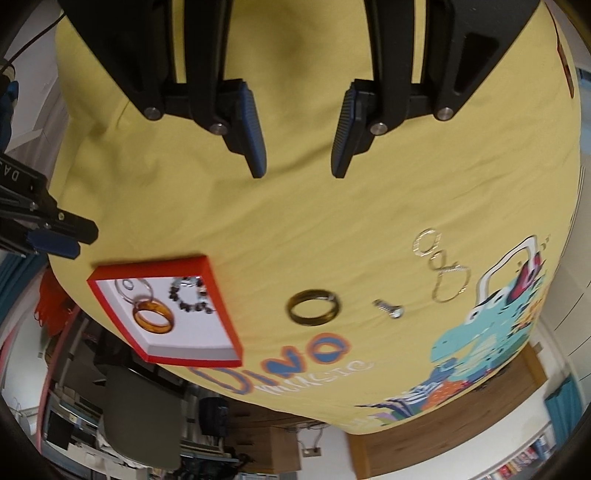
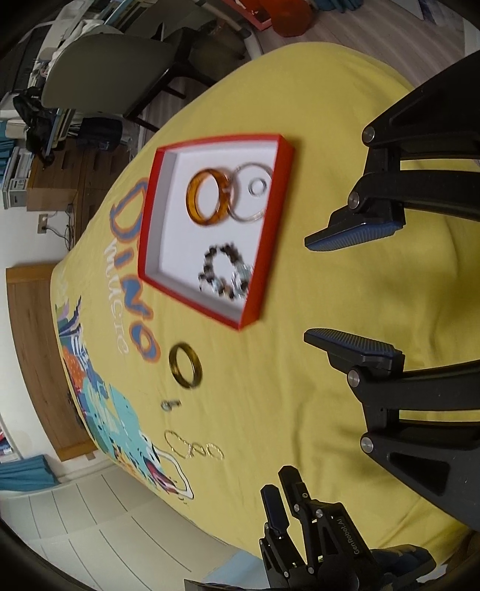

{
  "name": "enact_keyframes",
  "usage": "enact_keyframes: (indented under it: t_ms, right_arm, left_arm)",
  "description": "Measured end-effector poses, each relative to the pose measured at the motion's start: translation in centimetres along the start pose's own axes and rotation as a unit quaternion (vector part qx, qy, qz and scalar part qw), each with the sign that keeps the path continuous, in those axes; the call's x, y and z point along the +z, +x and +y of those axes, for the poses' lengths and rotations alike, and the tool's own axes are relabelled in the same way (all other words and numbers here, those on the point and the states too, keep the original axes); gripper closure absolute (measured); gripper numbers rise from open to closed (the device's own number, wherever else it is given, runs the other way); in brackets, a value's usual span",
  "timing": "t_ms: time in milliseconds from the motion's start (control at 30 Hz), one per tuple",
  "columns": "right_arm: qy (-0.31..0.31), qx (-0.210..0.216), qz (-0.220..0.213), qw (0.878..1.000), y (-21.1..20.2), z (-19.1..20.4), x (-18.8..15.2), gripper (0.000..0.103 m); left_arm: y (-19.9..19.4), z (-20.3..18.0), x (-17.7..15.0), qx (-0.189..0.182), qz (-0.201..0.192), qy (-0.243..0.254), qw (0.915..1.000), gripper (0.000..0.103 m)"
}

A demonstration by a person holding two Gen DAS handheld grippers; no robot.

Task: Organize jewelry
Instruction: 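Withdraw both grippers from the box back over the bed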

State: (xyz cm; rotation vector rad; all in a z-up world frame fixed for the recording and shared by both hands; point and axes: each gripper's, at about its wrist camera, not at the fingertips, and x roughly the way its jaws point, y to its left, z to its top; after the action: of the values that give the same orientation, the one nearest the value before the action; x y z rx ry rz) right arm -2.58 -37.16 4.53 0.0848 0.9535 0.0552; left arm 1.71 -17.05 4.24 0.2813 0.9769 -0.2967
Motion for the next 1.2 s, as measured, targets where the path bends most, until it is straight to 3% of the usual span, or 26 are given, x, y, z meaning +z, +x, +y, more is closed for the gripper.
enact_keyframes:
  t_ms: [300,567,1200]
  right_arm:
    - [-0.006,0.016,0.001,1.0,-1.2,3.8,-1.6,0.059]
    - [-0.019,0.029,-0.004,0.999,-1.7,7.0,-1.9,0.059]
    - [-0.039,0.045,0.019,0.998,0.2,11.2,-2.6,0.057]
  left_arm:
    - [-3.2,3.9,-3.1,0.04,-0.024,-0.039,0.9981,0.068]
    - [-4.5,6.1,-5.3,0.062,-0.023,-0.049,0.9966,0.068]
    - [-3.9,9.8,-7.7,0.084,-0.008,-0.074,0.9937,0.068]
